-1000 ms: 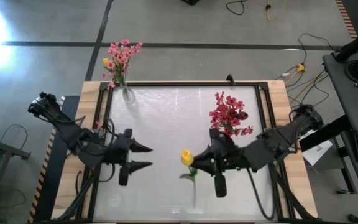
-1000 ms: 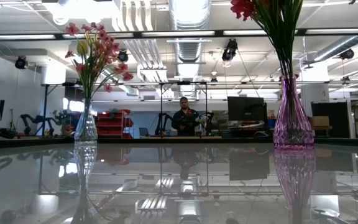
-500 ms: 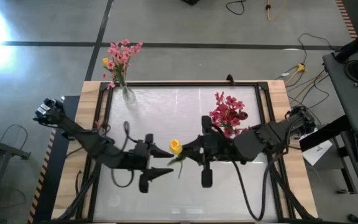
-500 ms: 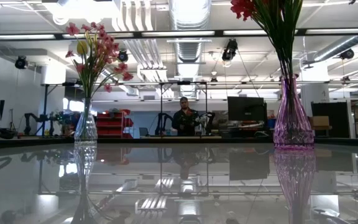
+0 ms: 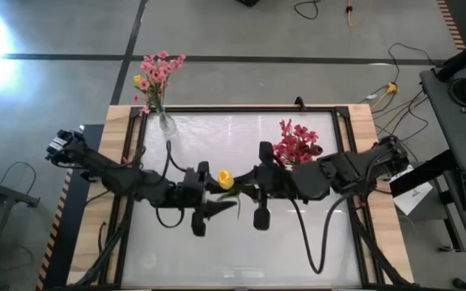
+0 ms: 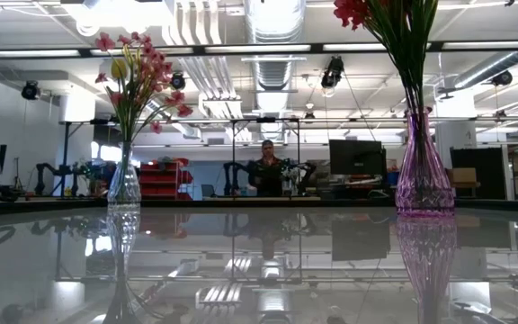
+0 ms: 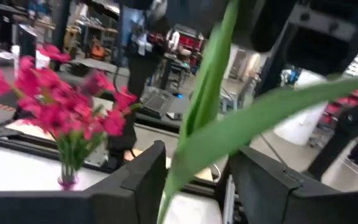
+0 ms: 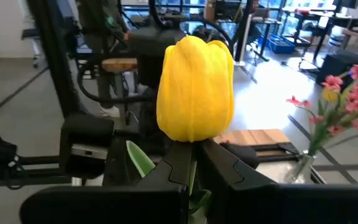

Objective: Sort flowers into vase by color
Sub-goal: Put the yellow tulip into the transparent vase

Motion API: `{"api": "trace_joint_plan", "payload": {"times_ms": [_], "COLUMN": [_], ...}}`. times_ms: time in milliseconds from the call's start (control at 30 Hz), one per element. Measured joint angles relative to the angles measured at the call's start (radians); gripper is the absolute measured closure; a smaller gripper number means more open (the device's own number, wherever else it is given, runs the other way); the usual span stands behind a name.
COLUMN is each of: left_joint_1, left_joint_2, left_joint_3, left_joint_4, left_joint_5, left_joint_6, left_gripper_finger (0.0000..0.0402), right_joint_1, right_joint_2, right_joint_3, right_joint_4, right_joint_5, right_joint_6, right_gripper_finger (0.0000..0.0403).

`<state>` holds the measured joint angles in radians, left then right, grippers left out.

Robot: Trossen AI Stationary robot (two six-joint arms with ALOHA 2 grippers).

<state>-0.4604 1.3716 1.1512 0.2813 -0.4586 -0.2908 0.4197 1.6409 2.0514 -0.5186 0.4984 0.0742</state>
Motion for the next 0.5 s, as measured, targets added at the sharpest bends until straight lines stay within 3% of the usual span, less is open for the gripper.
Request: {"api": "trace_joint_plan", "payload": {"times_ms": [400,500], "left_joint_1": [0.080,0.103], "left_joint_2": [-0.026,-0.027], "left_joint_3": [0.000,0.000], "left_joint_4": [0.025,0.011], "left_joint_5": [-0.029,-0.028], "left_joint_6": [0.029,0.031], "left_gripper_finger": [0.0263,0.0288], "right_joint_1": [-0.055,-0.061], "right_joint_2": [0.000,0.000], "right_joint_3": [-0.001,-0.001], "right_joint_4": [-0.038,-0.050], "right_joint_5": [0.000,0.001], "right_joint_6": [0.005,0.005], "right_gripper_finger": [0.0390,0.0390]}}
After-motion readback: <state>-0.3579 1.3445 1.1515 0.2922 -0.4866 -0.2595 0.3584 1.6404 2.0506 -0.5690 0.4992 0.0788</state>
